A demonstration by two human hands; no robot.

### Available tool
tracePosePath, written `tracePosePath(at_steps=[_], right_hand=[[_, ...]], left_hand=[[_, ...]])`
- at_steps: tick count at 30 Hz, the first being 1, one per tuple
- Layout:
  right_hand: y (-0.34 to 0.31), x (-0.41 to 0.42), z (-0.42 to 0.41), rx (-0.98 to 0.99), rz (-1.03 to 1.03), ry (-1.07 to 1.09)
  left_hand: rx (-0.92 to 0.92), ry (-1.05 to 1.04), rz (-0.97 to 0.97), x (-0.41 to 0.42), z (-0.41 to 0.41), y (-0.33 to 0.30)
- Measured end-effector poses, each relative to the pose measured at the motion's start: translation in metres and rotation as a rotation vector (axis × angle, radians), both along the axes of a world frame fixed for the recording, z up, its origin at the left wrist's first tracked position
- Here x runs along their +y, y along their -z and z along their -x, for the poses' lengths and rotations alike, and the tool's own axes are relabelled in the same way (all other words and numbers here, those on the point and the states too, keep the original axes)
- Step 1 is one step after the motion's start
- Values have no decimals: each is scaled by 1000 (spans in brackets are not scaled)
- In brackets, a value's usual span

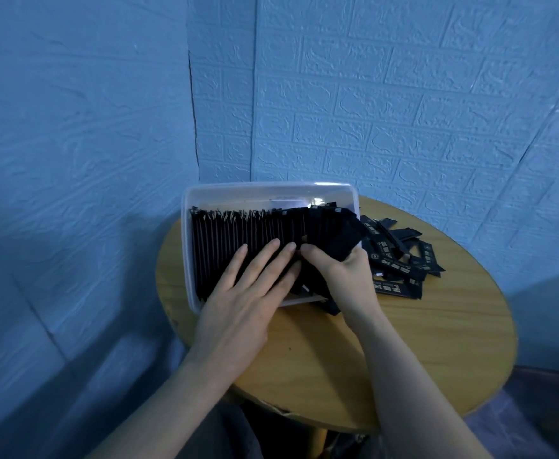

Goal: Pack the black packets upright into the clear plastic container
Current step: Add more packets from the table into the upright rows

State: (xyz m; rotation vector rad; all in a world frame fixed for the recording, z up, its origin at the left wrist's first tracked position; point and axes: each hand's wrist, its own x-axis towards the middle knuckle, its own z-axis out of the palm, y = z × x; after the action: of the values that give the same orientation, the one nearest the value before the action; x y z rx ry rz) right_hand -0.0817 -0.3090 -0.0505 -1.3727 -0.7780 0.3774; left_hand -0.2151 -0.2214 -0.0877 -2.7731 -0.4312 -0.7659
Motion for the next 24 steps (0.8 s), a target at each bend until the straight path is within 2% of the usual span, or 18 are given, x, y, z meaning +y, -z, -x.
tracePosePath(at_steps=[13, 24], right_hand=[[-2, 1, 1, 35, 1, 40], [0, 5, -4, 60, 77, 68]], left_hand=[[-2, 9, -112, 0, -2, 1], [2, 28, -124, 2, -3, 4]])
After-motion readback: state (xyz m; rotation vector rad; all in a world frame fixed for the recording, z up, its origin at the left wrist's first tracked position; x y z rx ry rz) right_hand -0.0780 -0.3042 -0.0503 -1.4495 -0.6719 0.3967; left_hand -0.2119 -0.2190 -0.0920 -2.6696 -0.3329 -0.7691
